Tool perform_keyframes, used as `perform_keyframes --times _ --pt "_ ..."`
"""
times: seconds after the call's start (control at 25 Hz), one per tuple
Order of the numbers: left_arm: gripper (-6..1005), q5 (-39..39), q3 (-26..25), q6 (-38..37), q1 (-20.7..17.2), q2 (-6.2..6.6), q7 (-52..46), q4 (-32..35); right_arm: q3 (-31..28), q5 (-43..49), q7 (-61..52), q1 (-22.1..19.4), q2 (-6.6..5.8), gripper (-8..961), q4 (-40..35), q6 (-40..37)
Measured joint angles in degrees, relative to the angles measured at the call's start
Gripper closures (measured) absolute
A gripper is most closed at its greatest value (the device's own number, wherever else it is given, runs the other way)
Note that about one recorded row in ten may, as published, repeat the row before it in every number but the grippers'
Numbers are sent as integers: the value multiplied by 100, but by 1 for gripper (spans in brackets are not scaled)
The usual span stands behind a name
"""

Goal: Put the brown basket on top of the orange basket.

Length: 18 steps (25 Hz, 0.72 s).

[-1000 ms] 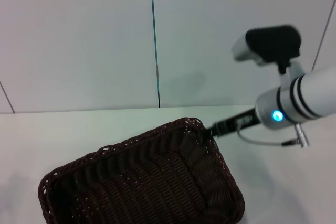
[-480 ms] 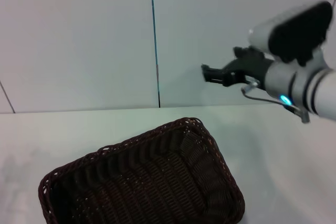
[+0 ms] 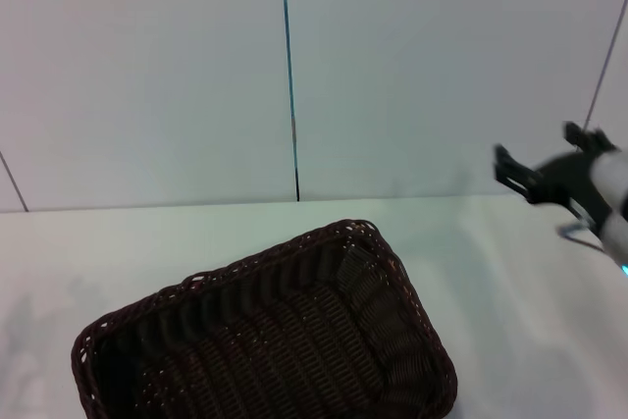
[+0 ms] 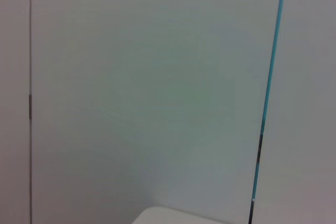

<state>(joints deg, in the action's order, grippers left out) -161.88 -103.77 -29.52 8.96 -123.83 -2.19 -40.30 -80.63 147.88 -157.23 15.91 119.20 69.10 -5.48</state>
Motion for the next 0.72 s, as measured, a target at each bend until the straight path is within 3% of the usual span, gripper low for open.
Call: perform_keyframes --times 0.32,0.72 --pt "322 14 367 -683 -6 -7 -155 553 -58 -250 -497 -524 13 24 -597 -477" --pt "323 -3 605 -1243 -34 -10 -417 884 198 -280 -610 -937 1 24 -939 -1751"
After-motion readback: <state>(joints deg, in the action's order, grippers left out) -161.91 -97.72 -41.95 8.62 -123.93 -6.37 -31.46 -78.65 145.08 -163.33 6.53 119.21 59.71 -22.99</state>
